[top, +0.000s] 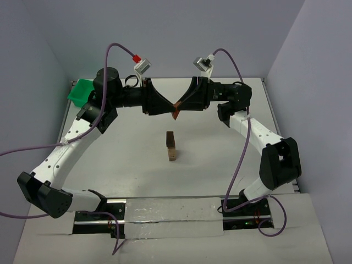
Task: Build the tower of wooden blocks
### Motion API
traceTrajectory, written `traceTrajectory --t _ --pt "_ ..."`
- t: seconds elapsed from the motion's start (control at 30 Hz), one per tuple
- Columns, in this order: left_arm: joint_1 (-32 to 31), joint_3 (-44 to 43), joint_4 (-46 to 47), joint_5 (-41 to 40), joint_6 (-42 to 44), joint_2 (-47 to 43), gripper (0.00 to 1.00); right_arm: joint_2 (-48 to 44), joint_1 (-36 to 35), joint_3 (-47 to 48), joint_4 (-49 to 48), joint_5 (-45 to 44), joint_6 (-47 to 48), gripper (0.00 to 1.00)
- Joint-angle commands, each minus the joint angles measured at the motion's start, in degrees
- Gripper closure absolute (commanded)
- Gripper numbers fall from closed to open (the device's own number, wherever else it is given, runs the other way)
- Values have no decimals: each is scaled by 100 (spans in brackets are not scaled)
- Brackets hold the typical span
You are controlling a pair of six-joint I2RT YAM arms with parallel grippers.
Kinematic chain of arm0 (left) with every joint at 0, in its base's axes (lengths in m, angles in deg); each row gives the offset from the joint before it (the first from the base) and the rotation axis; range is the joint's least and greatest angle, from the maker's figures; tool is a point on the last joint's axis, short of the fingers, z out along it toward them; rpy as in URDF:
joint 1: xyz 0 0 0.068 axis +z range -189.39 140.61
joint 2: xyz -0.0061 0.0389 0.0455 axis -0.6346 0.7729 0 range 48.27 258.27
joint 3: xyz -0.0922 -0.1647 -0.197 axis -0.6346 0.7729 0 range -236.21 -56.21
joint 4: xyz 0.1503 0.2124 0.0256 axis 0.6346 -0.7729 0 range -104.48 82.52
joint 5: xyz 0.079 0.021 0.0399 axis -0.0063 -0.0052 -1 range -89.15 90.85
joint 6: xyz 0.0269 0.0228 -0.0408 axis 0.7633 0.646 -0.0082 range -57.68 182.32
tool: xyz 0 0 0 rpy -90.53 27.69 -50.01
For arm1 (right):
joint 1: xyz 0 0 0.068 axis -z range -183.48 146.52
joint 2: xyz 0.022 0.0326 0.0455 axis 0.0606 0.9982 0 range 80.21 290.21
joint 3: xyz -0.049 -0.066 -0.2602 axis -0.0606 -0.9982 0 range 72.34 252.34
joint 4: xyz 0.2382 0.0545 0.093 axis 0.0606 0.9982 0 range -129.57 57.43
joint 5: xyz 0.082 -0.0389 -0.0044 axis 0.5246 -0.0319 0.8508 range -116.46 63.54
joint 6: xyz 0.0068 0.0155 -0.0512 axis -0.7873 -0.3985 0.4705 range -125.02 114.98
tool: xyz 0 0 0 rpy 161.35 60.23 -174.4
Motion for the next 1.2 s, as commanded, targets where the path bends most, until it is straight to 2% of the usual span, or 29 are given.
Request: traceTrajectory --t 0.0,0.1,0.27,0.37,0.4,0.43,0.47,0.53,0.6,0.63,0.7,0.9,1.17 --pt "-151 -381 -141 -7 117 18 58 -114 -114 -8 171 -93 362 100" --pt "-183 -455 -277 -27 203 42 67 -100 -145 23 281 -70 438 100" --pt "-210 -705 -963 -68 643 220 100 -115 -157 35 484 -52 580 99" --pt "-214 -896 -1735 -278 944 287 100 -159 -144 51 945 -53 896 68" --pt "-227 -931 -1964 -420 1090 279 100 -194 -130 44 1215 -88 1074 51" --pt "-234 -919 -2082 -621 1182 231 100 -243 -100 62 1660 -149 1366 30" --pt "-246 -881 -2144 -845 1230 152 100 -302 -74 99 2177 -230 1725 17" --pt "-285 -736 -2161 -1316 1151 -151 100 -459 39 268 3513 -488 2714 3" --pt "-444 -558 -2114 -1790 981 -414 100 -638 139 583 5815 -1160 4473 0" --pt "-554 -432 -2114 -2125 915 -514 100 -672 172 825 6640 -1496 5136 0" --pt "-762 -375 -2262 -2845 695 -583 100 -719 208 1192 7486 -1961 5853 0" --pt "-1041 -110 -2953 -4500 -331 -501 100 -909 460 1413 8550 -3379 6711 0" --pt "-1104 -32 -3470 -5360 -692 -177 100 -1212 629 1284 8967 -4226 7334 0"
